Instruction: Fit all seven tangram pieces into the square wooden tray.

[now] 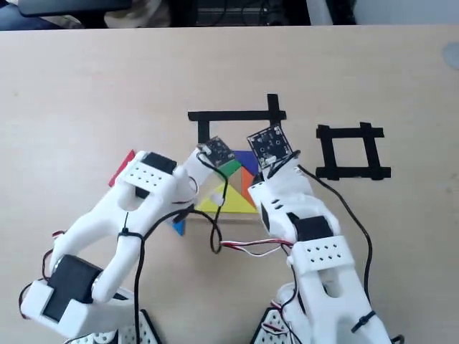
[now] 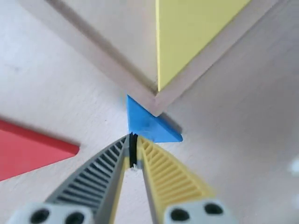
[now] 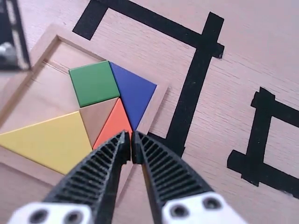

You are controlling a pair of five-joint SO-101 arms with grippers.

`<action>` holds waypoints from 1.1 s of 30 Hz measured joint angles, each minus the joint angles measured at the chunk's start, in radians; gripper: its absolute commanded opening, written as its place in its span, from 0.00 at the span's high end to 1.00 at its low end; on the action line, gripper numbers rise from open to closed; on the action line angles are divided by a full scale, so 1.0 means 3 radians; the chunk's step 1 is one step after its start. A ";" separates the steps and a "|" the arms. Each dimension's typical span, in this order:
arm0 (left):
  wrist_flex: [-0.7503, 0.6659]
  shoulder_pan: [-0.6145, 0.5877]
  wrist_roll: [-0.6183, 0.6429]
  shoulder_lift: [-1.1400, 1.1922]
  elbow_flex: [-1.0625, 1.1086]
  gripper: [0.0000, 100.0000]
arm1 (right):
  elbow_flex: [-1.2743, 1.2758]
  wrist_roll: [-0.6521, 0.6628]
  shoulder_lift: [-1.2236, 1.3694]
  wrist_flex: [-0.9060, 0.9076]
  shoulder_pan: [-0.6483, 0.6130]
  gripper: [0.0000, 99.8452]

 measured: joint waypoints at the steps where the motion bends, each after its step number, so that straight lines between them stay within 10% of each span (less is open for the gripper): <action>1: -0.0010 0.0031 0.0005 0.0000 0.0041 0.97 | 0.0000 0.0000 0.0000 0.0000 0.0000 0.99; 9: -0.0159 0.0394 0.0174 -0.0005 0.0153 0.97 | 0.0000 0.0000 0.0000 0.0000 0.0000 0.99; 33: -0.0767 -0.0261 0.0113 0.0823 -0.0578 0.97 | 0.0005 0.0000 0.0000 0.0000 0.0000 0.99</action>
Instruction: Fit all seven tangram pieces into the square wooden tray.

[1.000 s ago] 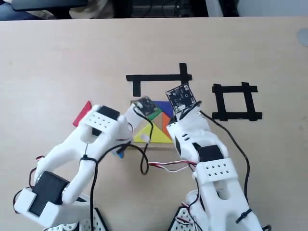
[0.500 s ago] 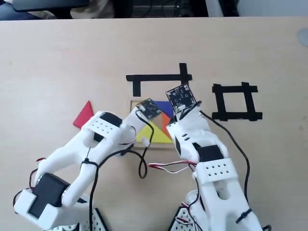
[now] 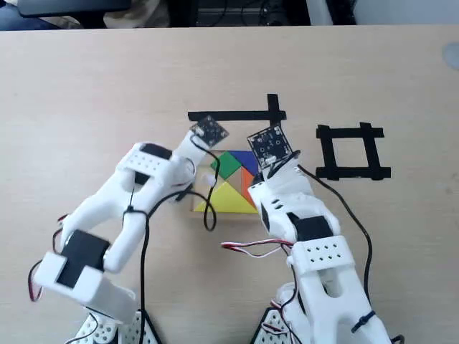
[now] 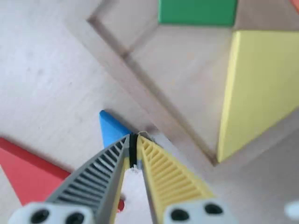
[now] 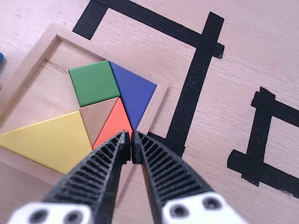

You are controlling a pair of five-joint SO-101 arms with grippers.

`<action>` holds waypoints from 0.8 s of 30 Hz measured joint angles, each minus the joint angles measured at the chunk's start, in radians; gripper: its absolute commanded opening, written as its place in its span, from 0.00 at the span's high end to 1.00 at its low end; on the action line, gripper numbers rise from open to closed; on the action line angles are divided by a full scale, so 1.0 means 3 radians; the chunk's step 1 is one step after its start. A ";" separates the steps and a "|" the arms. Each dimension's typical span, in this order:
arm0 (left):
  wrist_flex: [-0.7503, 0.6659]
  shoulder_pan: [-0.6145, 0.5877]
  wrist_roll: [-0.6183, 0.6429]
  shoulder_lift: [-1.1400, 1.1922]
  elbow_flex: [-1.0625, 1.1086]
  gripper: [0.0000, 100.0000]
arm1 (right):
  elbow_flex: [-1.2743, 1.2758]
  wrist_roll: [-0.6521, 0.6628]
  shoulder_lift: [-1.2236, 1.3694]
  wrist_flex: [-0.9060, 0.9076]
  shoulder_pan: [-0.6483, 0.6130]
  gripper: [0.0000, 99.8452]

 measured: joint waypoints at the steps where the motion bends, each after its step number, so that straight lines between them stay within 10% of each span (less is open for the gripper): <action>1: 0.0000 -0.0005 0.0072 0.0072 -0.0102 0.97 | 0.0000 0.0000 0.0000 0.0000 0.0000 0.99; 24: 0.0435 -0.0210 0.0153 -0.0465 -0.0118 0.97 | 0.0000 0.0000 0.0000 0.0000 0.0000 0.99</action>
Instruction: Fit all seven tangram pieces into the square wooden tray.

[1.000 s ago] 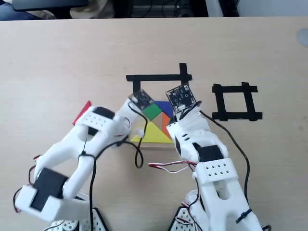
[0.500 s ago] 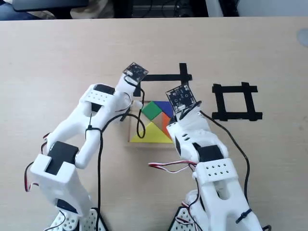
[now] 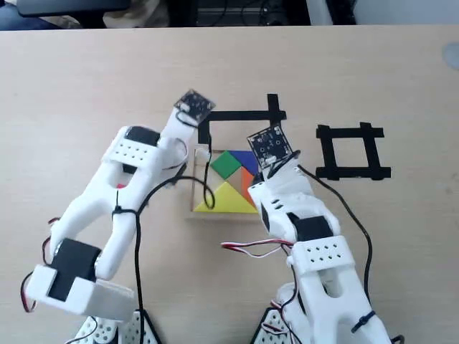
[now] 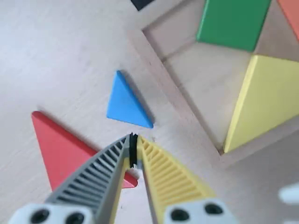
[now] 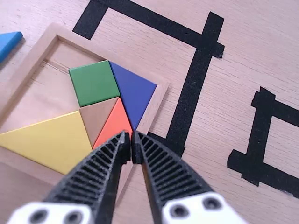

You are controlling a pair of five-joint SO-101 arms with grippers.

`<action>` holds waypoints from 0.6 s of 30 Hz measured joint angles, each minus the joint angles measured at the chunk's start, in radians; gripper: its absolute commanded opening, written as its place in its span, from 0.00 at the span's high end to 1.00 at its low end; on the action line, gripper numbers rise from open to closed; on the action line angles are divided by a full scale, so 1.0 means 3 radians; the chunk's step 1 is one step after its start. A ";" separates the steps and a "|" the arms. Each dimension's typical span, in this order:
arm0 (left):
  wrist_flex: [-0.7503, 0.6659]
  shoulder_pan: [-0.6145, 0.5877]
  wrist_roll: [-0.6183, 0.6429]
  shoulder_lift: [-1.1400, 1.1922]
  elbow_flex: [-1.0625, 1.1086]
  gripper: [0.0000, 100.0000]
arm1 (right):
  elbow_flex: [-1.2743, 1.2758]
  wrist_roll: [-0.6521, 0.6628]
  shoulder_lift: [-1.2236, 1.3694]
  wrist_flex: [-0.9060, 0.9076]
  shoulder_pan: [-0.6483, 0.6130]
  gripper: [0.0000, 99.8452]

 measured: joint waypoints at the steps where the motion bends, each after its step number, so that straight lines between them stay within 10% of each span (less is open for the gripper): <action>1: -0.0026 -0.0005 -0.0046 0.0000 0.0082 0.97 | 0.0000 0.0000 0.0000 0.0000 0.0000 0.99; 18: -0.0557 -0.0061 -0.0148 0.0440 0.0245 0.97 | 0.0020 0.0000 0.0000 0.0000 0.0000 0.99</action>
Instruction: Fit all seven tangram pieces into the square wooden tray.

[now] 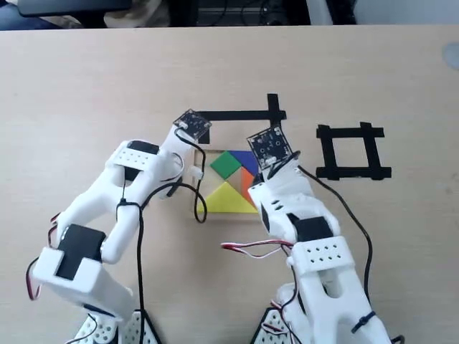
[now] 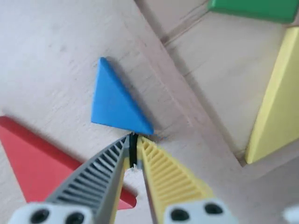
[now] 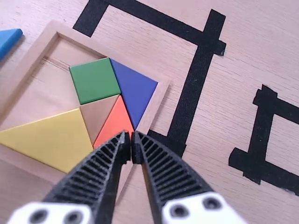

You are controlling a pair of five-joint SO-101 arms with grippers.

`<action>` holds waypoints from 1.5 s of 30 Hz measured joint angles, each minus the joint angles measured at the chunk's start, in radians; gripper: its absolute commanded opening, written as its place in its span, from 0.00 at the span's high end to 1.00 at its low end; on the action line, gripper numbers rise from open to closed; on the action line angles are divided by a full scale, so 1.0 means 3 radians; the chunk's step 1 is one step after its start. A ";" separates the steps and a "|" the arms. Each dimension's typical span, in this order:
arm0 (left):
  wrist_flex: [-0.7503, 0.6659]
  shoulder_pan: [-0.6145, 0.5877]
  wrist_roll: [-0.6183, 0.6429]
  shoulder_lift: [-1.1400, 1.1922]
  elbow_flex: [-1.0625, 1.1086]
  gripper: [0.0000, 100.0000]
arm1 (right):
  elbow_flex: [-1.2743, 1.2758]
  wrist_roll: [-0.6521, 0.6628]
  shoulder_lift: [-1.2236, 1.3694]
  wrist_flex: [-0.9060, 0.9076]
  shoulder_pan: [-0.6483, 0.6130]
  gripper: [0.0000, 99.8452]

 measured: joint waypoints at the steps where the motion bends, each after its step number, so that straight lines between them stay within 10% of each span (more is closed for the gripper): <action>1: 0.0005 0.0026 0.0000 0.0026 -0.0046 0.97 | 0.0000 0.0000 0.0000 0.0000 0.0000 0.99; 16: -0.0031 0.0189 0.0245 0.0604 -0.0921 0.97 | 0.0000 0.0000 0.0000 0.0000 0.0000 0.99; 24: 0.0752 0.0174 0.0235 0.0358 -0.1565 0.88 | 0.0000 0.0000 0.0000 0.0000 0.0000 0.99; 36: 0.2133 -0.0348 -0.2419 0.0772 -0.2388 0.79 | 0.0041 0.0000 0.0000 -0.0072 0.0000 0.99; 45: 0.2087 -0.0363 -0.2276 0.1632 -0.3452 0.82 | 0.0041 0.0143 0.0000 -0.0072 0.0000 0.99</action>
